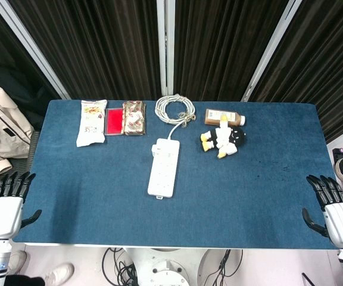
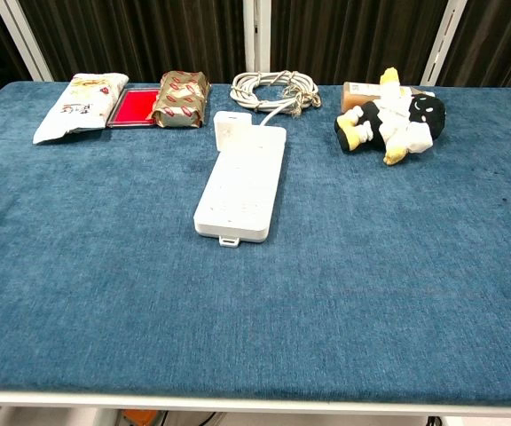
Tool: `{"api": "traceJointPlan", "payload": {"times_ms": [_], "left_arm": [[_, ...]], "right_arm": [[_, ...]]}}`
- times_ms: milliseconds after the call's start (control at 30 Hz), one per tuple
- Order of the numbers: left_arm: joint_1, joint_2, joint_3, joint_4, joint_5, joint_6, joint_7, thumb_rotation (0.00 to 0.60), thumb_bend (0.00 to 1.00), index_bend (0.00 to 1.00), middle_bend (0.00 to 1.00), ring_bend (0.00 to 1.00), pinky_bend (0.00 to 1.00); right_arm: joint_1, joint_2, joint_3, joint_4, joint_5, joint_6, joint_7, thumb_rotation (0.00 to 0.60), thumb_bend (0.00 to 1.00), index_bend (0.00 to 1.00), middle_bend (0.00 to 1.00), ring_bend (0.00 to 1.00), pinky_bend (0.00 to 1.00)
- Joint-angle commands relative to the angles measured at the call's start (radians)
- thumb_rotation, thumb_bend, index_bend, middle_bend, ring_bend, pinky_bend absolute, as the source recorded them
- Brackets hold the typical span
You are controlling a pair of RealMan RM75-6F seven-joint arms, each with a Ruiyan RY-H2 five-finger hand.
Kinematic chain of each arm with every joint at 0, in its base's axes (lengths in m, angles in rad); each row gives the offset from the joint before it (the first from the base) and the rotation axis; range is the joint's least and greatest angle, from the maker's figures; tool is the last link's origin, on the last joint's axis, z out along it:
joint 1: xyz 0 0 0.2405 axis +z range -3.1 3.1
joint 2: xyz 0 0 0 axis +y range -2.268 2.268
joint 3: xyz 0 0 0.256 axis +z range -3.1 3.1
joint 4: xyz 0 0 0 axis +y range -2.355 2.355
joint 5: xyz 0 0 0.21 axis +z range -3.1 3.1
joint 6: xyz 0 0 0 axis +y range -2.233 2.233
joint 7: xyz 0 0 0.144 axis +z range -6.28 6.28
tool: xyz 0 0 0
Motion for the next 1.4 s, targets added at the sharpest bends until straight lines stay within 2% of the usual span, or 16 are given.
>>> {"api": "traceJointPlan", "payload": {"times_ms": [33,467,600,700,867,1033,1233,1400], "left_arm": [[-0.003,-0.001,-0.003,0.000,-0.009,-0.010,0.001,0.600,0.15,0.10,0.09,0.00,0.00],[-0.015,0.007,-0.013,-0.018,-0.023,-0.031,0.009,0.600,0.15,0.10,0.09,0.00,0.00],[-0.050,0.019,-0.025,-0.029,-0.004,-0.066,-0.014,0.600,0.15,0.10,0.09,0.00,0.00],[-0.097,0.031,-0.046,-0.038,0.016,-0.108,-0.034,0.600,0.15,0.10,0.09,0.00,0.01],[-0.211,0.050,-0.094,-0.059,0.042,-0.219,-0.092,0.600,0.15,0.11,0.10,0.00,0.01],[-0.369,0.042,-0.165,-0.049,0.021,-0.388,-0.176,0.600,0.15,0.13,0.11,0.00,0.03],[-0.595,-0.042,-0.241,0.056,-0.036,-0.631,-0.253,0.600,0.16,0.15,0.12,0.02,0.08],[-0.753,-0.147,-0.273,0.194,-0.097,-0.789,-0.255,0.600,0.17,0.16,0.13,0.03,0.13]], "right_arm": [[0.018,-0.001,0.006,-0.006,0.000,-0.025,-0.015,0.600,0.36,0.02,0.09,0.00,0.00],[0.082,-0.008,0.019,-0.018,-0.020,-0.093,-0.034,0.600,0.36,0.02,0.09,0.00,0.00],[0.158,-0.008,0.022,-0.031,-0.074,-0.168,-0.045,0.600,0.36,0.02,0.09,0.00,0.00],[0.250,-0.016,0.033,-0.053,-0.119,-0.265,-0.050,0.600,0.36,0.02,0.09,0.00,0.00],[0.444,-0.076,0.067,-0.083,-0.148,-0.495,-0.056,0.600,0.36,0.02,0.08,0.00,0.00],[0.617,-0.185,0.109,-0.056,-0.091,-0.719,-0.046,0.600,0.36,0.02,0.08,0.00,0.00],[0.743,-0.326,0.136,0.032,-0.009,-0.871,-0.062,0.600,0.36,0.02,0.08,0.00,0.00],[0.794,-0.414,0.146,0.105,0.050,-0.918,-0.106,0.600,0.36,0.02,0.08,0.00,0.00]]}}
